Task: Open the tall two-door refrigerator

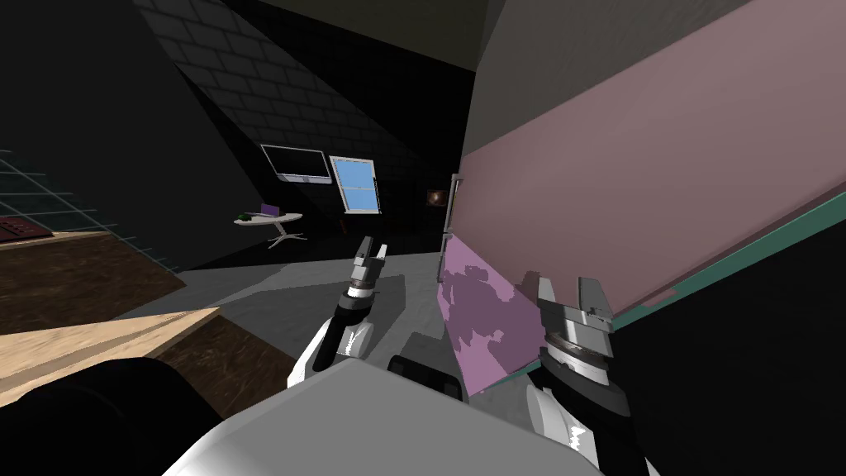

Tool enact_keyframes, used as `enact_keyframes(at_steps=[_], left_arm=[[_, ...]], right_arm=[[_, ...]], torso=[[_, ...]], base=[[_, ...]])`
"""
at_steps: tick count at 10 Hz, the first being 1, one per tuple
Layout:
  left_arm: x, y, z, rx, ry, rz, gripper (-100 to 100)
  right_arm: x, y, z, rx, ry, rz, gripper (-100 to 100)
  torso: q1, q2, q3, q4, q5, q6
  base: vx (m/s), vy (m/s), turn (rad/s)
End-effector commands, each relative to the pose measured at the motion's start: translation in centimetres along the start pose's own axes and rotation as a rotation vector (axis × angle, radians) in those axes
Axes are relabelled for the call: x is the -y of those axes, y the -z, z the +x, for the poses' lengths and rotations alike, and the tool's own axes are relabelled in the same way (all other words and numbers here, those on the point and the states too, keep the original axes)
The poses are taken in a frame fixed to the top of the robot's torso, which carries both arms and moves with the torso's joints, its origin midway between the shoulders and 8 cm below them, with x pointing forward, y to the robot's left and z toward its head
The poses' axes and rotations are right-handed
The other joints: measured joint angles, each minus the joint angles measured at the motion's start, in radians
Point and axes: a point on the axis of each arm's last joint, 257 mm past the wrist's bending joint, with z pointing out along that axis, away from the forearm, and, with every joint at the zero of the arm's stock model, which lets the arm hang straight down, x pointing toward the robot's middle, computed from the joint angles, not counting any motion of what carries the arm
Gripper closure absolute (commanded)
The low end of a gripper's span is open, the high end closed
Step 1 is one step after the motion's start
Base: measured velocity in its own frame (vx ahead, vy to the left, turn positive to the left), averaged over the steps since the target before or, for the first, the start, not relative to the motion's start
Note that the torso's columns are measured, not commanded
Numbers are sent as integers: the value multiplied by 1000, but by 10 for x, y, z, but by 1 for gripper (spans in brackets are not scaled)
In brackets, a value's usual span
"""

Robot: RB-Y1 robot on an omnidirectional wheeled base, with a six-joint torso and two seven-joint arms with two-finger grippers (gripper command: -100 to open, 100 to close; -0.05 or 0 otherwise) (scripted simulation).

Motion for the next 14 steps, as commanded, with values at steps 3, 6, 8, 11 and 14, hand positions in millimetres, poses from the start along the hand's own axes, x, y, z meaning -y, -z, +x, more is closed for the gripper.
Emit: enact_keyframes(at_steps=[3, 6, 8, 11, 14], left_arm=[[0, 0, 0, 0, 0, 0, 0], [0, 0, 0, 0, 0, 0, 0], [0, 0, 0, 0, 0, 0, 0], [0, 0, 0, 0, 0, 0, 0], [0, 0, 0, 0, 0, 0, 0]], right_arm=[[0, 0, 0, 0, 0, 0, 0], [0, 0, 0, 0, 0, 0, 0], [0, 0, 0, 0, 0, 0, 0], [4, -2, 13, -79, 42, -5, -100], [13, -6, 33, -181, 123, -12, -100]], torso=[[0, 175, -351, 176, 0, 0], [0, 396, -792, 396, 0, 0], [0, 544, -1087, 544, 0, 0], [0, 725, -1451, 724, 0, 0], [1, 737, -1476, 737, 0, 0]], base=[[0, 0, 0], [0, 0, 0], [0, 0, 0], [13, 11, -4], [41, 44, -10]])
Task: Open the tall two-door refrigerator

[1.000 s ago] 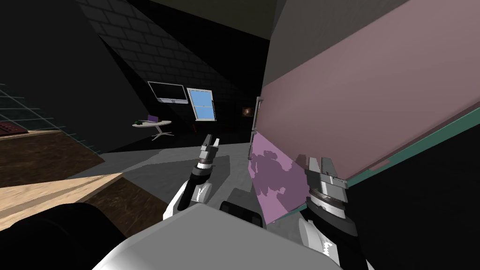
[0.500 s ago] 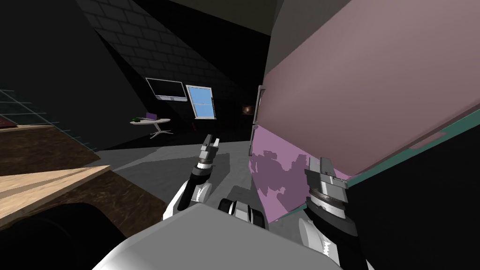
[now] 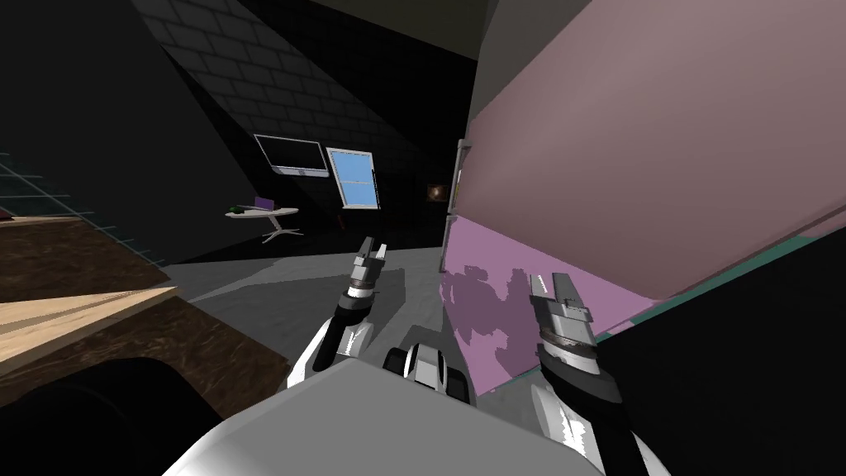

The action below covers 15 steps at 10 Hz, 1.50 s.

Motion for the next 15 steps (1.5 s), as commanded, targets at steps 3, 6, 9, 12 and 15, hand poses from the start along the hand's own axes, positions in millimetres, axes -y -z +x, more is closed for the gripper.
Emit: enact_keyframes(at_steps=[3, 6, 9, 12, 15], left_arm=[[0, 0, 0, 0, 0, 0, 0], [0, 0, 0, 0, 0, 0, 0], [0, 0, 0, 0, 0, 0, 0], [0, 0, 0, 0, 0, 0, 0], [0, 0, 0, 0, 0, 0, 0]], right_arm=[[16, -10, 34, -153, 162, -14, -100], [25, -15, 49, -216, 254, -28, -100], [38, -23, 71, -305, 397, -58, -100], [48, -29, 85, -361, 514, -85, -100], [60, -35, 97, -416, 641, -116, -100]], torso=[[-1, 1, 0, 0, 0, 0], [-1, 1, 0, 1, 0, 0], [-2, 1, 0, 1, -1, 0], [-2, 2, 1, 1, -1, 0], [-1, 1, 1, 1, 0, 0]], base=[[71, 63, -14], [71, 79, -14], [71, 62, -18], [72, 65, -14], [72, 73, -17]])
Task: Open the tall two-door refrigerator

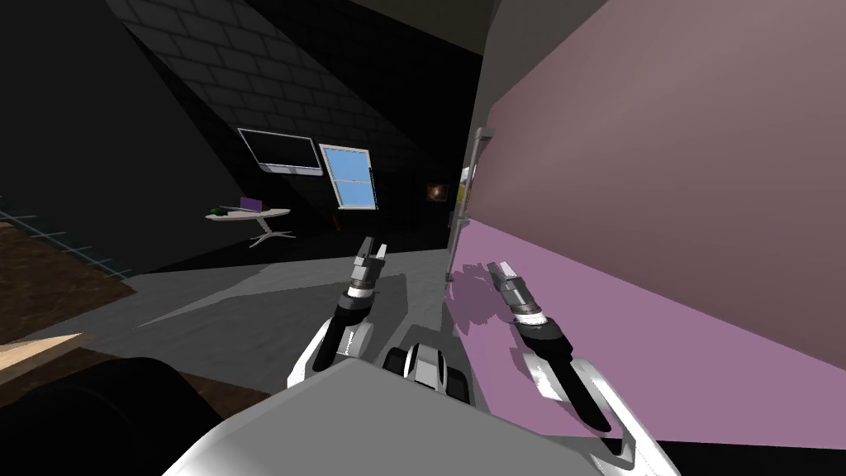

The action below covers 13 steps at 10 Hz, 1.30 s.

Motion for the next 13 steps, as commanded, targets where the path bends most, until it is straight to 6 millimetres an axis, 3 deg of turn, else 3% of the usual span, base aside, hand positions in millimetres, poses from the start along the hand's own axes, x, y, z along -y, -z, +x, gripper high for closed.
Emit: enact_keyframes(at_steps=[1, 7, 13], left_arm=[[0, 0, 0, 0, 0, 0, 0], [0, 0, 0, 0, 0, 0, 0], [0, 0, 0, 0, 0, 0, 0]], right_arm=[[4, -7, 10, -41, 106, -16, -100], [17, -22, 31, -125, 323, -53, -100], [49, -38, 52, -243, 647, -102, -100]], torso=[[1, 0, 0, 0, 0, 0], [0, 0, 0, 0, 0, 0], [-1, 1, 1, 0, 0, 0]], base=[[55, 66, -5], [54, 54, -12], [63, 67, -15]])
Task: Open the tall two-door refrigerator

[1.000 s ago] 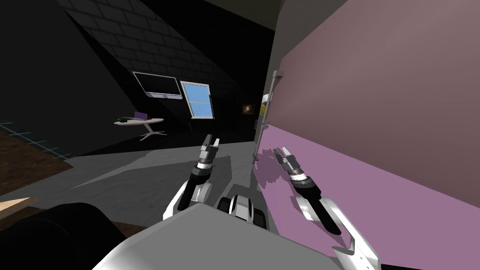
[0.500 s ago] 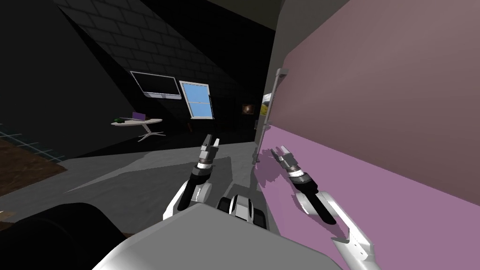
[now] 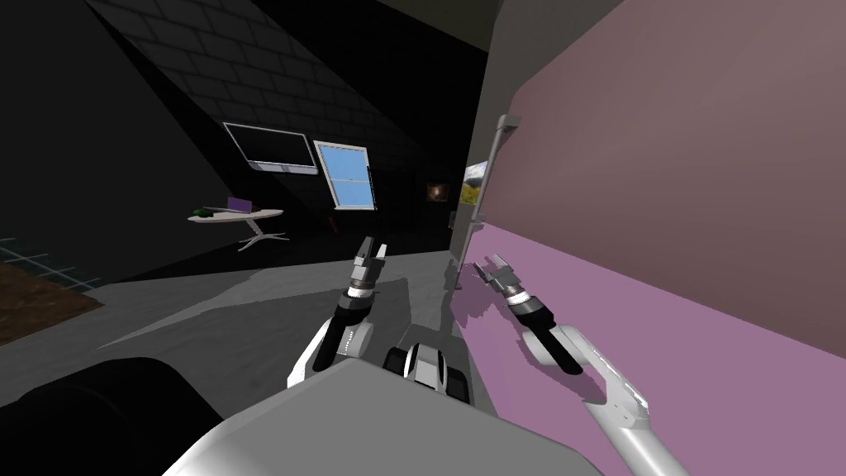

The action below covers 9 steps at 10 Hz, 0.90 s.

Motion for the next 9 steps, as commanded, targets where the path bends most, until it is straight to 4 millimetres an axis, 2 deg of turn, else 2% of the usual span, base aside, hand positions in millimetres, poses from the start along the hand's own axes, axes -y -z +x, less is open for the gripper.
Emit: enact_keyframes(at_steps=[1, 2, 4, 5, 6, 7, 9], left_arm=[[0, 0, 0, 0, 0, 0, 0], [0, 0, 0, 0, 0, 0, 0], [0, 0, 0, 0, 0, 0, 0], [0, 0, 0, 0, 0, 0, 0], [0, 0, 0, 0, 0, 0, 0], [0, 0, 0, 0, 0, 0, 0], [0, 0, 0, 0, 0, 0, 0]], right_arm=[[17, -9, 17, -66, 170, -22, -100], [17, -9, 17, -66, 191, -24, -100], [37, -15, 31, -125, 347, -39, -100], [38, -15, 31, -128, 371, -43, -100], [51, -17, 37, -159, 455, -50, -100], [51, -17, 37, -159, 462, -51, -100], [79, -21, 45, -216, 626, -61, -100]], torso=[[0, 0, 0, 0, 0, 0], [2, -3, -1, -1, 0, 0], [1, -1, -1, 0, 0, 0], [1, -1, -1, 0, 0, 0], [0, 0, 0, 0, 0, 0], [0, 0, 0, 0, 0, 0], [1, 0, 0, 0, 0, 0]], base=[[88, 82, -28], [82, 75, -7], [78, 76, -19], [65, 65, -5], [62, 66, -14], [45, 52, -10], [63, 67, -18]])
